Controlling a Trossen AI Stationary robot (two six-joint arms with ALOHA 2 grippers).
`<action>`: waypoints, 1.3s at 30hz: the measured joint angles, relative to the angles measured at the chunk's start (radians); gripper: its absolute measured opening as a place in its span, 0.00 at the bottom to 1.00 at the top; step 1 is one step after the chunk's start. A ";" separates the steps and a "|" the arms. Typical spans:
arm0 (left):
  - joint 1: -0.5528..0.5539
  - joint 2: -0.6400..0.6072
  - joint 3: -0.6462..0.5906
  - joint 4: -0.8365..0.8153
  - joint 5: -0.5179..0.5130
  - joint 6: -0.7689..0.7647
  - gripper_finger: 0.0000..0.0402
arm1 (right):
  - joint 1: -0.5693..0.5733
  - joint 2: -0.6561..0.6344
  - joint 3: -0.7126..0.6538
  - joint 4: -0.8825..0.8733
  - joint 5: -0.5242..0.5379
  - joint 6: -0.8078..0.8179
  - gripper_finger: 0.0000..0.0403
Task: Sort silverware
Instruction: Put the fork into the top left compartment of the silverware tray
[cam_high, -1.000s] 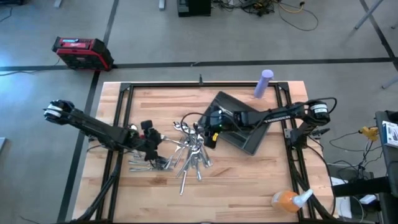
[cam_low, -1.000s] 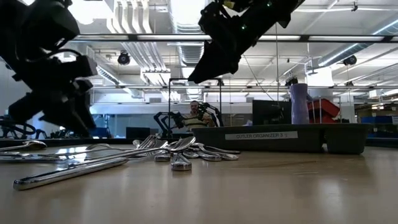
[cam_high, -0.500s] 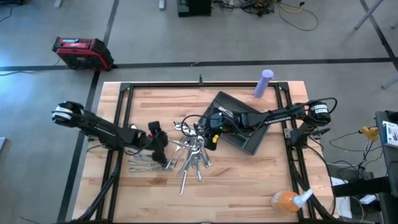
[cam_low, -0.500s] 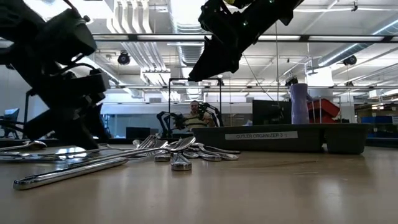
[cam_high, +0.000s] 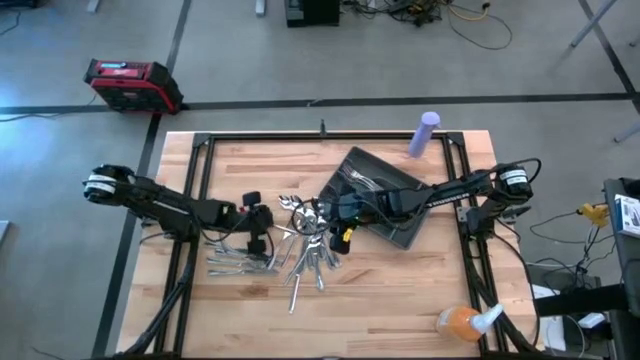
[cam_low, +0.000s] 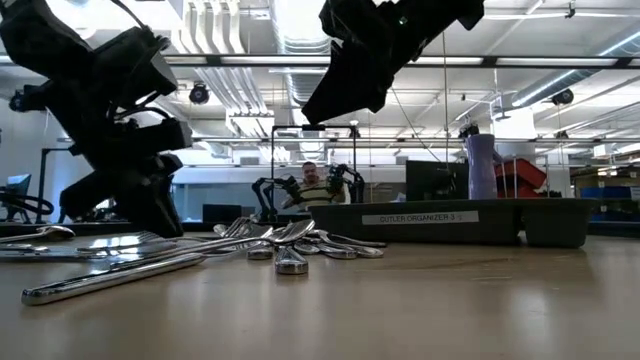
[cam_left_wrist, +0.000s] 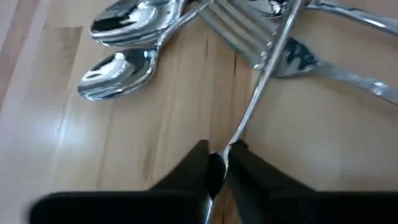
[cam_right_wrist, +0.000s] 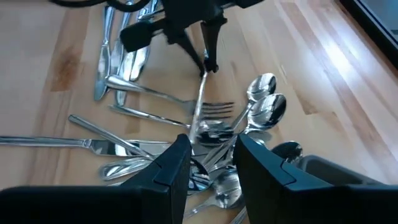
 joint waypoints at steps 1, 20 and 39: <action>0.001 -0.014 0.000 -0.015 0.001 -0.001 0.04 | 0.003 0.000 0.000 0.001 0.000 0.000 0.28; -0.003 -0.282 0.031 -0.042 0.326 -0.083 0.00 | 0.072 0.173 0.040 0.268 -0.052 -0.357 0.38; 0.015 -0.222 0.033 0.116 0.642 -0.331 0.00 | 0.164 0.503 0.418 0.122 0.218 -0.928 0.32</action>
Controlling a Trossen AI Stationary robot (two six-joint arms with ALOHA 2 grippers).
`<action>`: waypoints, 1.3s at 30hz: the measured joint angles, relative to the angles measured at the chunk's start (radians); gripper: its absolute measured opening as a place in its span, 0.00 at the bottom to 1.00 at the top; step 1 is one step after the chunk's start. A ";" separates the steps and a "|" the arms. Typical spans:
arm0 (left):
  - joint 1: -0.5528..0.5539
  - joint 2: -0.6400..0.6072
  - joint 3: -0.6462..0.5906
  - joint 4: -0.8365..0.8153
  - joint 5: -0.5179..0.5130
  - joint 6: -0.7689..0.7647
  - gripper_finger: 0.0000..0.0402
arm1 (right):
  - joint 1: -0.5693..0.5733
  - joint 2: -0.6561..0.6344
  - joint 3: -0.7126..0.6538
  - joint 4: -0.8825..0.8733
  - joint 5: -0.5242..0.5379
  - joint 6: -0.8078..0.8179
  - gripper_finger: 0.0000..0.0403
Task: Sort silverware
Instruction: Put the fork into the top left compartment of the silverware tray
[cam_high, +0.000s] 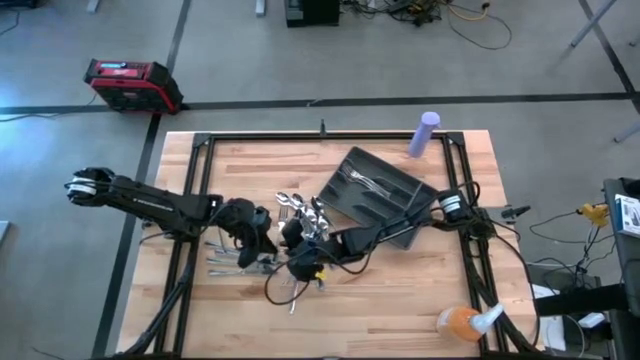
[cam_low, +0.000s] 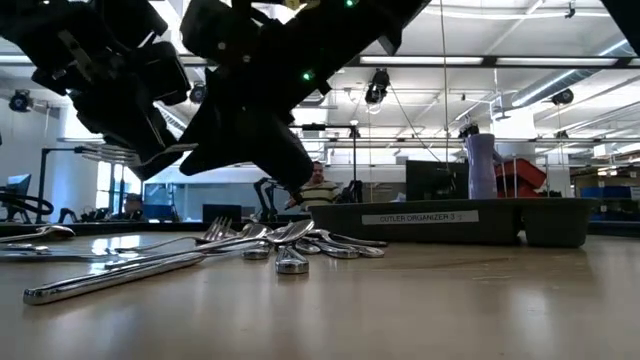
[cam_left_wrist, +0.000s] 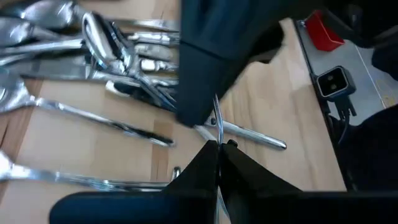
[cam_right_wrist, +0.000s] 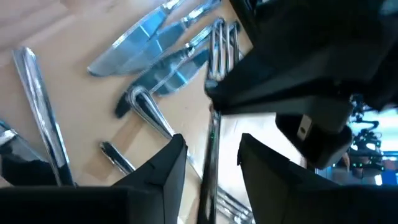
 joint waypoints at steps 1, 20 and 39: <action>0.003 0.002 0.000 0.000 0.003 -0.001 0.00 | 0.001 0.000 0.000 -0.002 0.001 -0.001 0.30; 0.007 0.019 -0.002 0.048 0.037 0.037 0.00 | 0.005 -0.005 0.001 -0.012 0.021 0.121 0.01; 0.003 -0.375 0.099 0.012 0.009 0.266 0.16 | -0.160 -0.191 -0.073 -0.283 -0.199 0.618 0.00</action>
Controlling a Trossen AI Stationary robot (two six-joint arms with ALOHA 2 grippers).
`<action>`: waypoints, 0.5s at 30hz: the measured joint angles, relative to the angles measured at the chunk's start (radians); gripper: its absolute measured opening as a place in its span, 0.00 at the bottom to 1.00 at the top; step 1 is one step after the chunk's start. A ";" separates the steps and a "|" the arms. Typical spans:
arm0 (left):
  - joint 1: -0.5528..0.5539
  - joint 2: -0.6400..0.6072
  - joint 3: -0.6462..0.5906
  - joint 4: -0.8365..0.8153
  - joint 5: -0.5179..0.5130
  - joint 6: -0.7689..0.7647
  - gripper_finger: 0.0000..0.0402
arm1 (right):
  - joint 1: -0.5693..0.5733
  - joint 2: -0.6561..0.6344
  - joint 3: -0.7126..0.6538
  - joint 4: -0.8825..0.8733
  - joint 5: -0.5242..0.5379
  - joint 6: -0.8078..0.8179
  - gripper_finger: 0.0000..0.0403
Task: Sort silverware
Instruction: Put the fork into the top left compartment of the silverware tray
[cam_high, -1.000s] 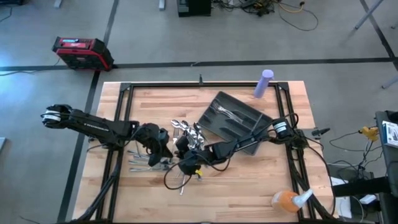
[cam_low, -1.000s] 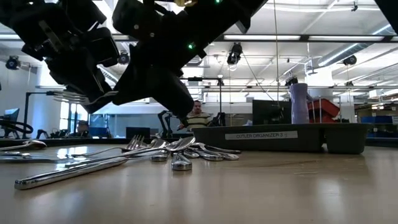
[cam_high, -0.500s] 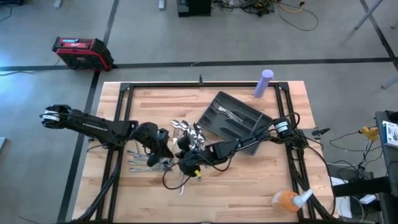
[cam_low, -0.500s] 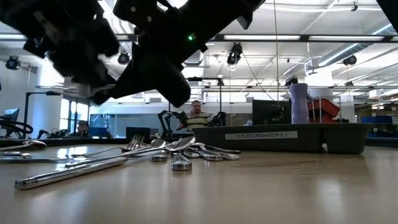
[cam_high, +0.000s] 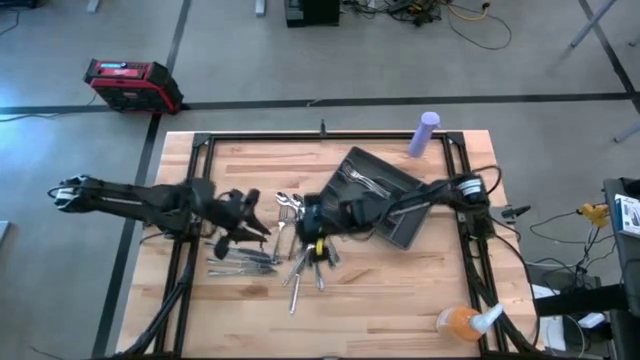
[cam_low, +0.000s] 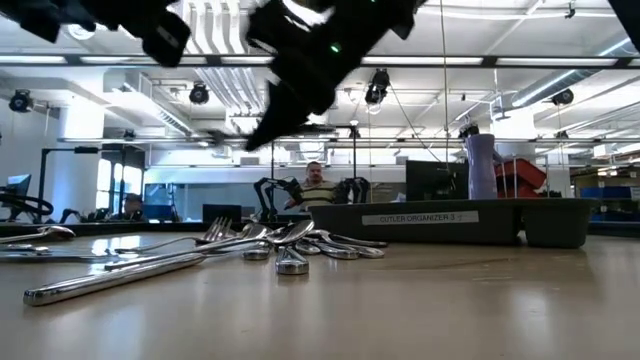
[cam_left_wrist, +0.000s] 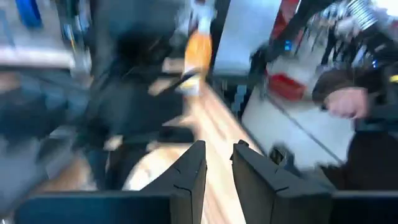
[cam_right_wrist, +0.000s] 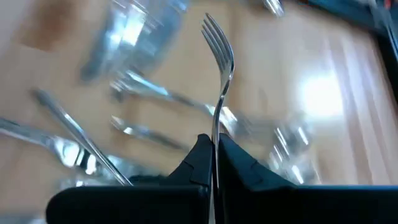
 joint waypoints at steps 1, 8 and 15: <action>-0.003 -0.031 -0.015 -0.005 -0.021 0.005 0.16 | -0.028 -0.028 -0.032 -0.019 0.004 0.035 0.00; -0.010 -0.143 -0.120 0.042 -0.216 0.017 0.16 | -0.276 -0.304 -0.305 -0.051 0.006 0.262 0.00; -0.009 -0.115 -0.154 0.102 -0.227 0.077 0.16 | -0.539 -0.444 -0.505 -0.061 -0.193 0.436 0.00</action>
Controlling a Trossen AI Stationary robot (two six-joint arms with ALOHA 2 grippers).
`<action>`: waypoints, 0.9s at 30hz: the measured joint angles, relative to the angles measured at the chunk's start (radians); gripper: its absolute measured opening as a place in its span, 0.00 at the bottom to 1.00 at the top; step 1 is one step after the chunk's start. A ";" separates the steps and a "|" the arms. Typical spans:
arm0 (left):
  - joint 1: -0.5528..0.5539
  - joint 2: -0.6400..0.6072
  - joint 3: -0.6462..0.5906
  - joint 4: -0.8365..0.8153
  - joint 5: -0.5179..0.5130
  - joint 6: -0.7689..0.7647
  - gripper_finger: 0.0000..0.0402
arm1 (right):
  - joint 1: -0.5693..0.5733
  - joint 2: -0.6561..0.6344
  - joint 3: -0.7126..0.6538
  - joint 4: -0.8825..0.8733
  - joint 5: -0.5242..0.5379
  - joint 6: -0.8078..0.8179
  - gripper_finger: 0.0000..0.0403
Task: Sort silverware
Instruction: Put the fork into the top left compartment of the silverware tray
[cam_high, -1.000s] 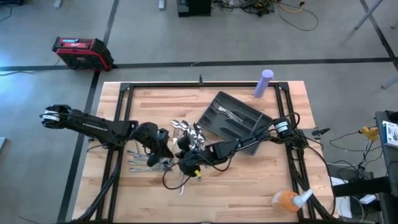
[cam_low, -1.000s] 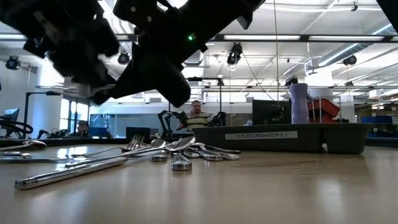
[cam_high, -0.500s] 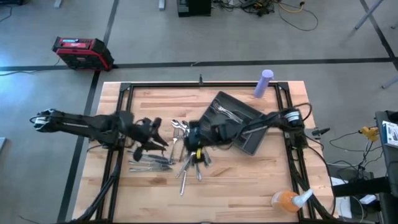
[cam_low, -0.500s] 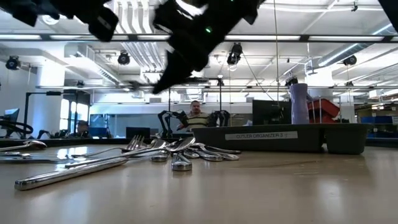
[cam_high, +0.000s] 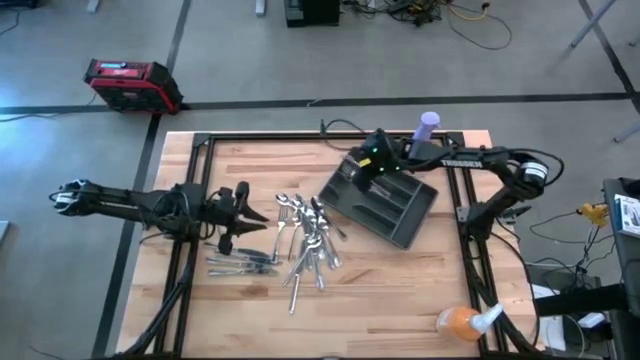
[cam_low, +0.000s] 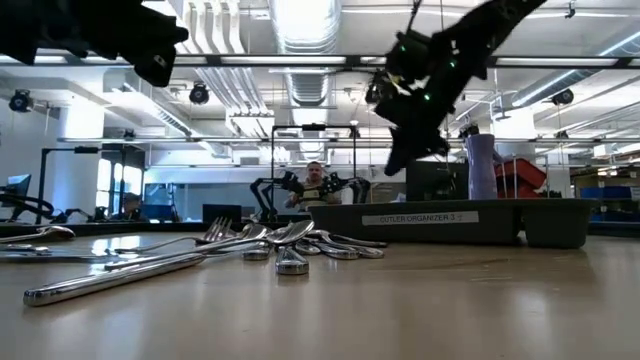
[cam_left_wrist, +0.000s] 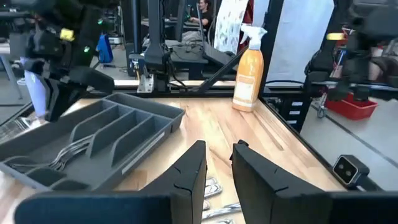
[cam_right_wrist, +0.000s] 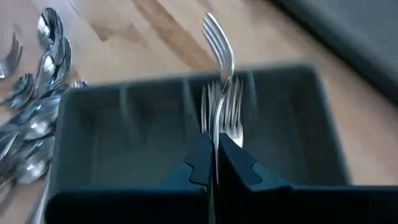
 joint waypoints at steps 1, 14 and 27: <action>0.000 0.010 0.000 0.000 0.000 0.002 0.16 | -0.020 0.001 -0.018 0.001 -0.025 0.016 0.00; 0.000 0.091 -0.003 0.008 -0.006 -0.010 0.17 | -0.157 0.089 -0.073 0.016 -0.004 -0.006 0.00; -0.001 0.100 -0.003 0.035 -0.006 0.006 0.26 | -0.164 0.178 -0.073 0.062 0.039 -0.078 0.04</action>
